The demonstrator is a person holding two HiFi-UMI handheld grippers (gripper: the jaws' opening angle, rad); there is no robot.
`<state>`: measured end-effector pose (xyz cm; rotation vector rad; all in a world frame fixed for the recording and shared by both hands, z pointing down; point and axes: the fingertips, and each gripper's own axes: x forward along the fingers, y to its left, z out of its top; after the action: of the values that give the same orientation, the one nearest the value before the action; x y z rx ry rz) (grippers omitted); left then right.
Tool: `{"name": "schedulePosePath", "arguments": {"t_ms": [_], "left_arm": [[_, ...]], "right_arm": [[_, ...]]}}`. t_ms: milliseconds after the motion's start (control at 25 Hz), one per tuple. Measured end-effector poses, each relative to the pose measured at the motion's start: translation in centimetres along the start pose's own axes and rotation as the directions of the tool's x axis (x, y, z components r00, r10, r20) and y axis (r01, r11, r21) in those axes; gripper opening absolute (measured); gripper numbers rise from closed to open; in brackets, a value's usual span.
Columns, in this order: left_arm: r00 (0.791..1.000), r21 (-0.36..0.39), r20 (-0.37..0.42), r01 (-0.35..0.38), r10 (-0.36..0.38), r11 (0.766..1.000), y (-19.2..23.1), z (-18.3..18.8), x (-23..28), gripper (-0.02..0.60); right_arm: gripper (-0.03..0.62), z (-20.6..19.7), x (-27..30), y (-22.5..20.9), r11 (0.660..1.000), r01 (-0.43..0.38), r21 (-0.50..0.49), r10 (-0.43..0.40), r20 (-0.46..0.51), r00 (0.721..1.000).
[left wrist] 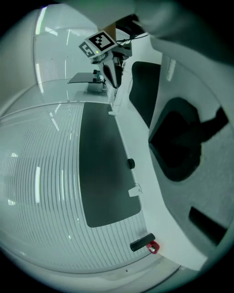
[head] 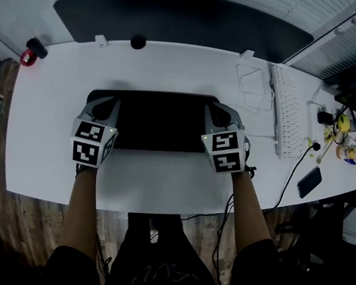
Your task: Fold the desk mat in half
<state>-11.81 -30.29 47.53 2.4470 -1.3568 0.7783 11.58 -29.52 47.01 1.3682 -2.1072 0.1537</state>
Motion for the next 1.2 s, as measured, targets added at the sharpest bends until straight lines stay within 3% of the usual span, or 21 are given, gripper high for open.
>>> {"name": "schedulePosePath", "arguments": {"t_ms": [200,760,1080,1200], "left_arm": [[1.000,0.035,0.017,-0.014,0.014,0.999,-1.3,-0.3,-2.0,-0.006],[0.996,0.019,0.080,-0.040,0.039,0.999,-4.8,-1.9,-7.3,-0.005],[0.991,0.013,0.123,-0.053,0.051,0.999,-6.1,-1.8,-9.9,-0.004],[0.990,0.018,0.133,-0.054,0.051,0.998,-6.7,-1.8,-10.7,-0.005]], "right_arm": [[0.009,-0.7,-2.1,1.2,0.998,-0.001,0.061,0.000,0.023,1.000],[0.009,-1.7,-8.4,4.7,0.987,-0.050,0.156,0.026,0.151,0.988],[0.009,-1.0,-11.2,6.2,0.979,-0.072,0.189,0.028,0.226,0.974],[0.009,-0.7,-12.4,7.4,0.985,-0.082,0.153,0.042,0.244,0.969]]}}
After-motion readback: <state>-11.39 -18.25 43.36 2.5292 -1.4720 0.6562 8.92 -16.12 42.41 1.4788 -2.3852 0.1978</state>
